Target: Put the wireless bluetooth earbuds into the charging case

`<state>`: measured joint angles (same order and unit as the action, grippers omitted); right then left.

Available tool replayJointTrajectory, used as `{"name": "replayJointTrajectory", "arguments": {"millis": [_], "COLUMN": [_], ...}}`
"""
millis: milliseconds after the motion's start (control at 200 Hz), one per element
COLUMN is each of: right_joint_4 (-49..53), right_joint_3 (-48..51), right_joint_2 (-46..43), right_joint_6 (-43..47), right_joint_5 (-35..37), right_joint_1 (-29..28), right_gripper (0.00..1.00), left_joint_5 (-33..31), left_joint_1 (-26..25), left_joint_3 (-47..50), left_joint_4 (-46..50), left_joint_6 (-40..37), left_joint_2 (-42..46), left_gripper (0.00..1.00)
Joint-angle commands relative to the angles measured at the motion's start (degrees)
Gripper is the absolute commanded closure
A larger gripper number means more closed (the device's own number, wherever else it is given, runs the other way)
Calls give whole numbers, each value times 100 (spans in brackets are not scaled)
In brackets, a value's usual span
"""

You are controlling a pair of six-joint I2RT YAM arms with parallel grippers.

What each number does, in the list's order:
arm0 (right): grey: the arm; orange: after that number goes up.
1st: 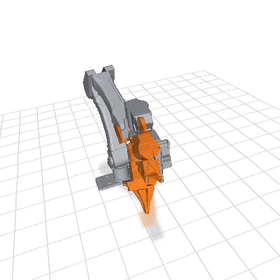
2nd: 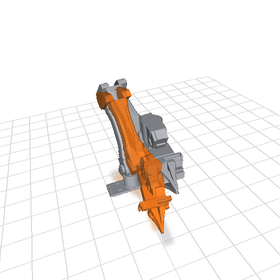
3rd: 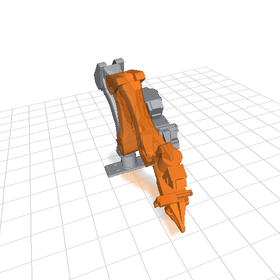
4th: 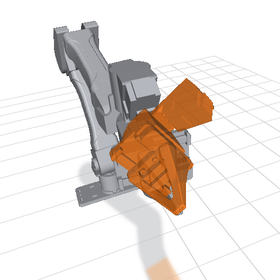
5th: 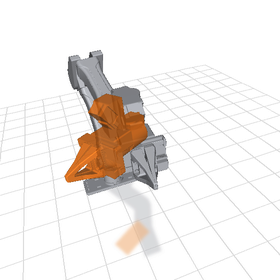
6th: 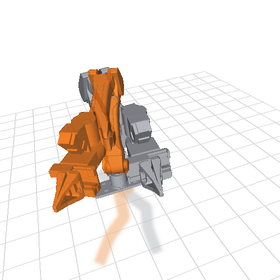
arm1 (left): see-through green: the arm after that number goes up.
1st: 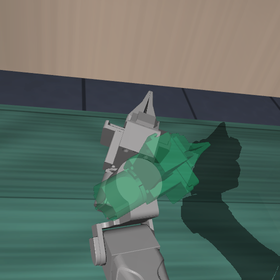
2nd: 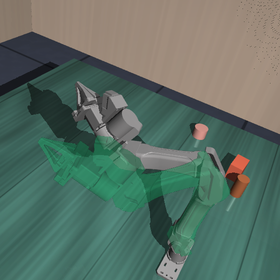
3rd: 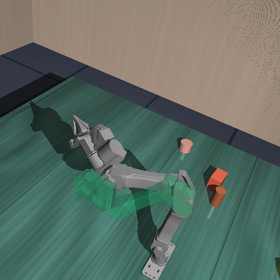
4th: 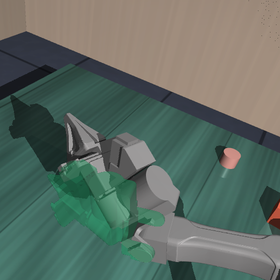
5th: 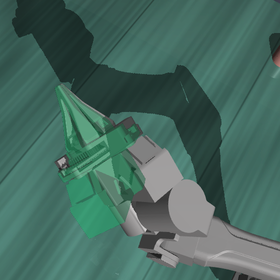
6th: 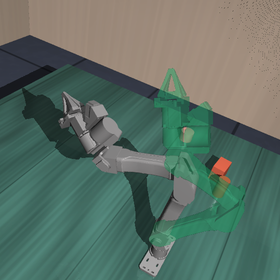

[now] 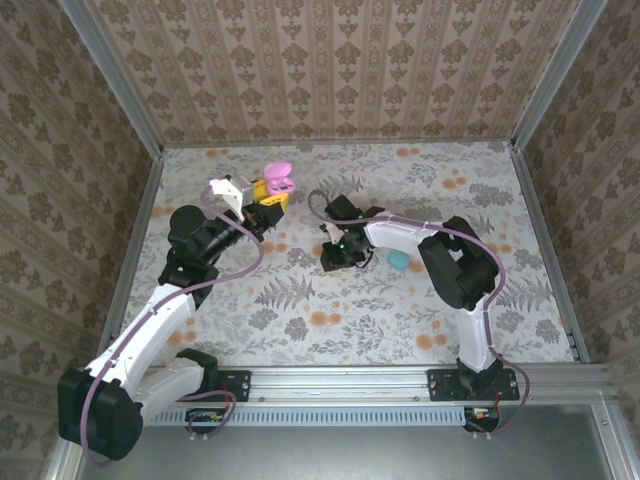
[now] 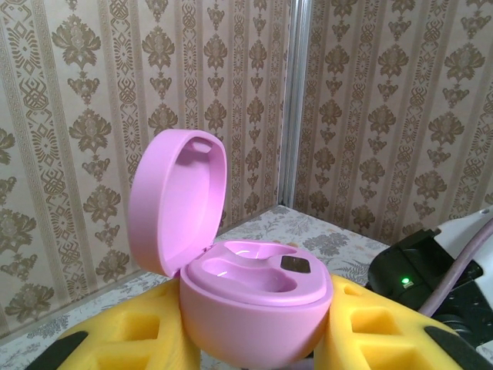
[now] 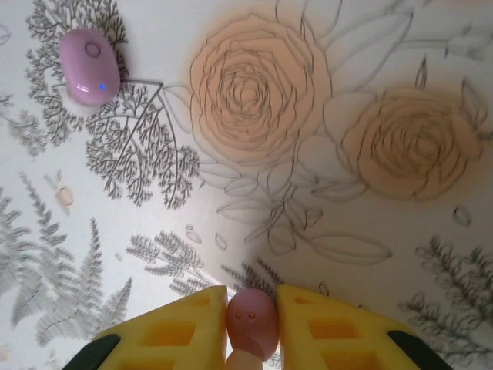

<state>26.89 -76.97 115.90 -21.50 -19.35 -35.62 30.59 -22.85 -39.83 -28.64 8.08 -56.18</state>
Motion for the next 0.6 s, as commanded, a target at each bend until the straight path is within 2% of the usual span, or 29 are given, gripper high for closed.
{"name": "replayJointTrajectory", "arguments": {"millis": [0,55,130,320,595], "right_joint_4": [-608,-673,-475,113,133], "right_joint_3": [559,720,825,990,1079], "right_joint_2": [-321,-385,-471,-616,-872], "right_joint_6": [-599,-731,-769,-830,-776], "right_joint_5": [-1256,-1491,-1454,-415,-4], "right_joint_1": [144,202,247,400,468], "right_gripper": [76,75,73,68,67], "left_joint_5": [6,8,13,43,61], "left_joint_1": [-36,-44,-44,-70,-84], "left_joint_3": [-215,-218,-222,-244,-272], "left_joint_4": [-80,-83,-98,-179,-168], "left_joint_6": [-69,-61,-44,-6,-34], "left_joint_2": [72,64,35,-29,-90], "left_gripper": [66,66,66,66,66]}}
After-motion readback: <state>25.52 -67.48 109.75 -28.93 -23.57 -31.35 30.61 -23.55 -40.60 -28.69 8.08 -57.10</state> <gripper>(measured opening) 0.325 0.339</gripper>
